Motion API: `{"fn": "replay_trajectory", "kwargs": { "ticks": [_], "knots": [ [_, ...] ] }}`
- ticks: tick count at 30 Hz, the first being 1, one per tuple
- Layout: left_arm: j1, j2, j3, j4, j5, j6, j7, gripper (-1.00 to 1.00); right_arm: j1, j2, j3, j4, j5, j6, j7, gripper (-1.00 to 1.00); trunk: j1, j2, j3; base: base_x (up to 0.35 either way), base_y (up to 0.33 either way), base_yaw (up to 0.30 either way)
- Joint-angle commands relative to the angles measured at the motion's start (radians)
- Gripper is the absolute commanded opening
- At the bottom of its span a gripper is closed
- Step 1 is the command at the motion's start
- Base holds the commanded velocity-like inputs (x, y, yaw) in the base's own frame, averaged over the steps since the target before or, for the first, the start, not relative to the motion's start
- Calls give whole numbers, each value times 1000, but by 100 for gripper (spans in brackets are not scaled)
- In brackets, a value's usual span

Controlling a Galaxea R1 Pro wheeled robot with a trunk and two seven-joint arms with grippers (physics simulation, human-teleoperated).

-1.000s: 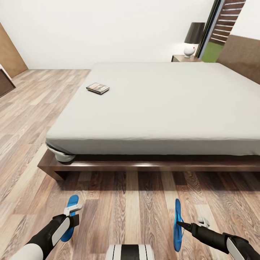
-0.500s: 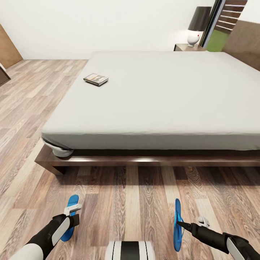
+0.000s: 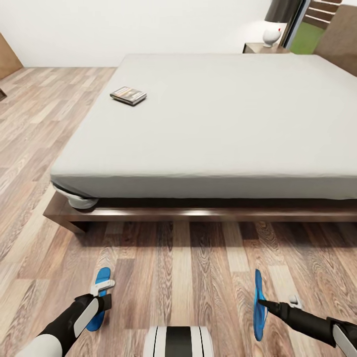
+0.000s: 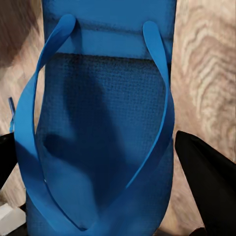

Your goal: In the bedroom, move the book from the bed onto either nightstand, and place the two sandals side by side next to the bed.

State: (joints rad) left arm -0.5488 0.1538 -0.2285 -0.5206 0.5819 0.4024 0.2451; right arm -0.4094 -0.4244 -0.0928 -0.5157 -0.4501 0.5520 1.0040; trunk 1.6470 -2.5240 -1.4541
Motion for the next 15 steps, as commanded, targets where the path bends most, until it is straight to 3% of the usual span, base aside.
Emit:
{"fn": "replay_trajectory", "kwargs": {
  "ticks": [1, 5, 15],
  "knots": [
    [0, -1, -8, -2, 5, 4, 7, -100, 0, -1, 0, -6, -15, 32, 17, -100, 0, -1, -5, 0, 0, 0],
    [0, -6, -8, -1, 4, 2, 8, -100, 0, -1, 2, -37, -33, 79, 41, -100, 2, -1, -20, 0, 0, 0],
    [0, -7, -8, -1, 3, -1, 8, -100, 0, -1, 2, -38, -26, 83, 39, -100, 7, -4, -59, 0, 0, 0]
  ]
}}
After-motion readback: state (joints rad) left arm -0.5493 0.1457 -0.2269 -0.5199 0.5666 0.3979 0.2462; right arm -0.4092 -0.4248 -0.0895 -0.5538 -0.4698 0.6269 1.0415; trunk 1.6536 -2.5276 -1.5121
